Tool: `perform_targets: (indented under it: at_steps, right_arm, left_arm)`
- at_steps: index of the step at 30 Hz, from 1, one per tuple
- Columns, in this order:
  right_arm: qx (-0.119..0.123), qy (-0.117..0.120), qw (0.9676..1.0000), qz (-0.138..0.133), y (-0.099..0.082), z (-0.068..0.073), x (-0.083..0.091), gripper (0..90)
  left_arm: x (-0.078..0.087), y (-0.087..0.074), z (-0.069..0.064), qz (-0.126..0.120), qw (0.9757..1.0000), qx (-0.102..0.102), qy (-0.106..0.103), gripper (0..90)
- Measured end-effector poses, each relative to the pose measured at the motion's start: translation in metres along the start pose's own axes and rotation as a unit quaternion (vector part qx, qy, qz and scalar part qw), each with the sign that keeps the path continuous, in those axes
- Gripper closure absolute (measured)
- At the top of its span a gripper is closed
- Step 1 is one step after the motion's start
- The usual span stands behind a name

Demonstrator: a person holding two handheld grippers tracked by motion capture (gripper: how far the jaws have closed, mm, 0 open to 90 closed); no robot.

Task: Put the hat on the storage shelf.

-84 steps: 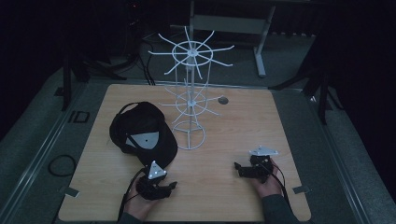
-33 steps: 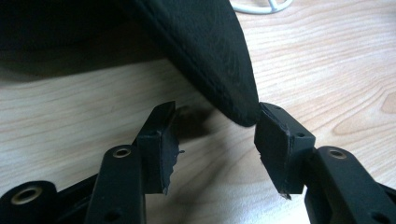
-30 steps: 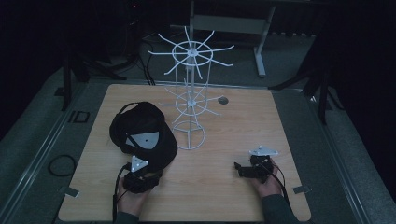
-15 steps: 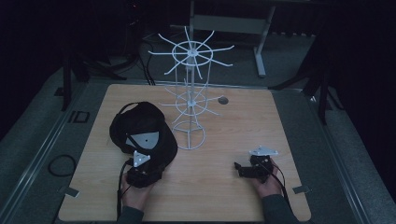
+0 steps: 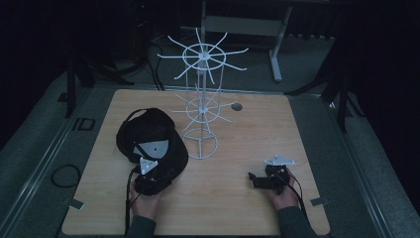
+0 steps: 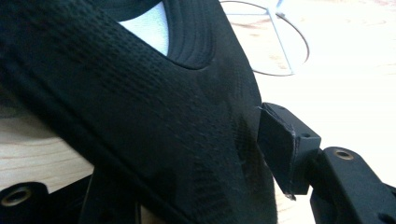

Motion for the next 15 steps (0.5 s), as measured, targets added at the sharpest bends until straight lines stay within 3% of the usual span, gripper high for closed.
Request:
perform_targets:
  at_steps: [6,12,15]
  right_arm:
    - [0.0,0.0,1.0,0.0,0.0,0.0,0.0,11.7]
    - [0.0,0.0,1.0,0.0,0.0,0.0,0.0,11.7]
    - [0.0,0.0,1.0,0.0,0.0,0.0,0.0,11.7]
  left_arm:
    - [-0.0041,-0.0007,-0.0035,0.008,0.9999,0.002,-0.01,49.8]
    - [0.0006,0.0013,-0.0061,0.009,0.9996,0.005,-0.028,65.2]
    - [0.0034,0.0043,-0.0046,0.01,0.9993,0.011,-0.036,67.8]
Point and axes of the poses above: each handheld gripper's, and its own axes: x roughly backward along the jaws, y roughly out of its top, z roughly to its left, the point moved 3 cm from there along -x, roughly forward along the jaws, and after that the axes turned 12 degrees about y, right-handed, at the moved point
